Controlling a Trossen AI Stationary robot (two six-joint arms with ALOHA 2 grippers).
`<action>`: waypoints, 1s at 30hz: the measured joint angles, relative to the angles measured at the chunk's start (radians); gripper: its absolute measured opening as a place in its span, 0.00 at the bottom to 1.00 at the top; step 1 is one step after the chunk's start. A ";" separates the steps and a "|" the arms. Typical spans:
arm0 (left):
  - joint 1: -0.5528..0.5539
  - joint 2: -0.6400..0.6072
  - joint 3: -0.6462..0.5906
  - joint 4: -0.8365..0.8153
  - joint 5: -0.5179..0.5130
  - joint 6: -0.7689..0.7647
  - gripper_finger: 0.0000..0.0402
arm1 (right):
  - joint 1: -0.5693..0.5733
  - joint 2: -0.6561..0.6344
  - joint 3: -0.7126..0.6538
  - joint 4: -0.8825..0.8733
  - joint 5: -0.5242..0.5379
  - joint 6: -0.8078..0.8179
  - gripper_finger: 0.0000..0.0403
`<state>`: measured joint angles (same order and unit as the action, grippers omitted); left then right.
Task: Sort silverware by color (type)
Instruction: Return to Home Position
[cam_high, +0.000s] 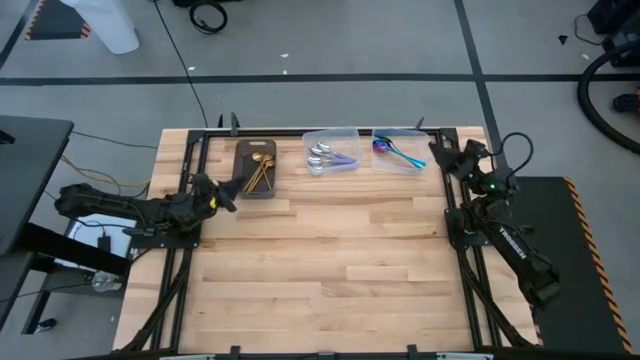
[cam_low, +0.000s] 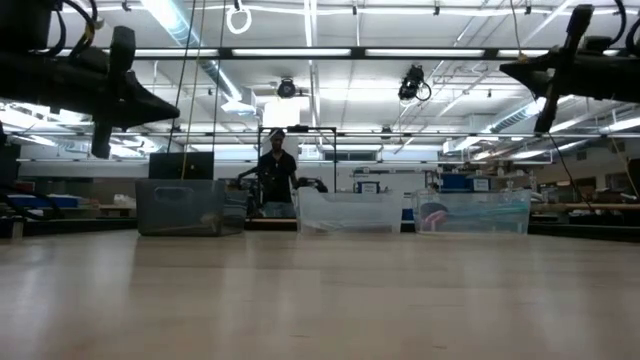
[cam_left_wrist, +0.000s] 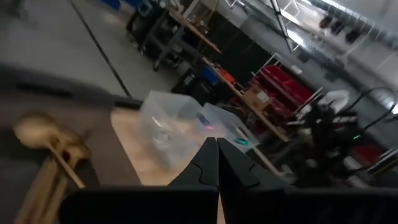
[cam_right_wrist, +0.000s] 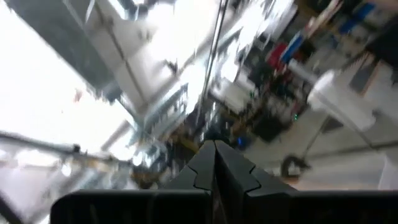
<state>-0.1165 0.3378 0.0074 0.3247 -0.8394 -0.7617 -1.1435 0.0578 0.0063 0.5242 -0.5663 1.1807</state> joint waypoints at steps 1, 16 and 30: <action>0.000 0.000 0.000 0.006 -0.012 0.048 0.00 | 0.000 0.000 0.000 0.010 0.035 0.012 0.05; 0.001 0.003 0.000 -0.255 -0.055 0.206 0.10 | 0.000 0.000 0.000 -0.107 -0.182 -0.453 0.05; 0.002 0.002 -0.001 -0.227 -0.053 0.616 0.11 | 0.000 0.001 0.000 -0.206 -0.186 -1.262 0.05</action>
<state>-0.1146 0.3401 0.0067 0.0981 -0.8923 -0.1455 -1.1435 0.0586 0.0063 0.3180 -0.7521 -0.0816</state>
